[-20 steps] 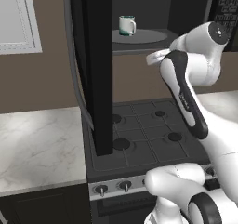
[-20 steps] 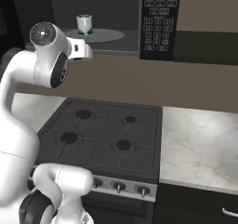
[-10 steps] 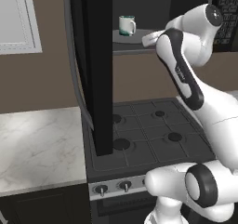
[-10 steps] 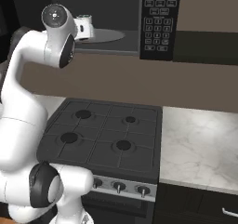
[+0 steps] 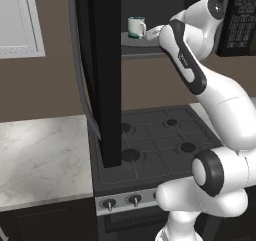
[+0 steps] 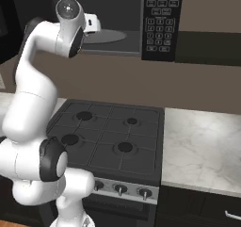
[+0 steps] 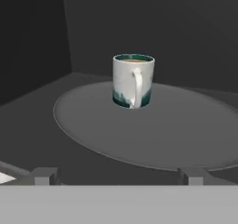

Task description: Pick the cup of tea, navigate to the dining table, and place it on the saucer.

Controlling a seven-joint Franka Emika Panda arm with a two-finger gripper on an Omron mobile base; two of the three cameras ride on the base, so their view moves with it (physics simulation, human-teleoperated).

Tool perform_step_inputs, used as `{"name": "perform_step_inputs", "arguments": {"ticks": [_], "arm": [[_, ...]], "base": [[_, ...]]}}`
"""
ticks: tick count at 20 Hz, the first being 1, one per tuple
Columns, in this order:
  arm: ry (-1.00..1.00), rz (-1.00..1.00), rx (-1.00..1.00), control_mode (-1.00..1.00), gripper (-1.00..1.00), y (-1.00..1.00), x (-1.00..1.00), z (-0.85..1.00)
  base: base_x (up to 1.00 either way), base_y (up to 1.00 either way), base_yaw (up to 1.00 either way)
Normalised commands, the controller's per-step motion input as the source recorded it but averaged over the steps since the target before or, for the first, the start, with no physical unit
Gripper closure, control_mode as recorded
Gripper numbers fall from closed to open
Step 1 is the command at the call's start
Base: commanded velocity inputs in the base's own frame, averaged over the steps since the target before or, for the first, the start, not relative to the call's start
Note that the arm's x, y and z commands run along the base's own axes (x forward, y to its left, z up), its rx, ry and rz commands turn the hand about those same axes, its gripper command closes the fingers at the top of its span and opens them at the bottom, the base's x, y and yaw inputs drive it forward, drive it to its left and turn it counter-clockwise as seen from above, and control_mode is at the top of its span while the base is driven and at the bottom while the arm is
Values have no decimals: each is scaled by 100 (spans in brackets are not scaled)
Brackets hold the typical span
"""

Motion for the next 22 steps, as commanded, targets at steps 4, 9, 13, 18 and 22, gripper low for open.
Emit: {"name": "perform_step_inputs", "arguments": {"ticks": [4, 9, 13, 18, 22], "arm": [[0, 0, 0, -100, -100, 19, 47, 0], [0, 0, 0, -100, -100, 19, 43, 0], [0, 0, 0, -100, -100, 12, 26, 0], [0, 1, 0, -100, -100, 0, 31, 0], [0, 1, 0, -100, -100, 0, 33, 0]], "base": [[0, 0, 0], [0, 0, 0], [0, 0, 0], [0, 0, 0], [0, 0, 0]]}}
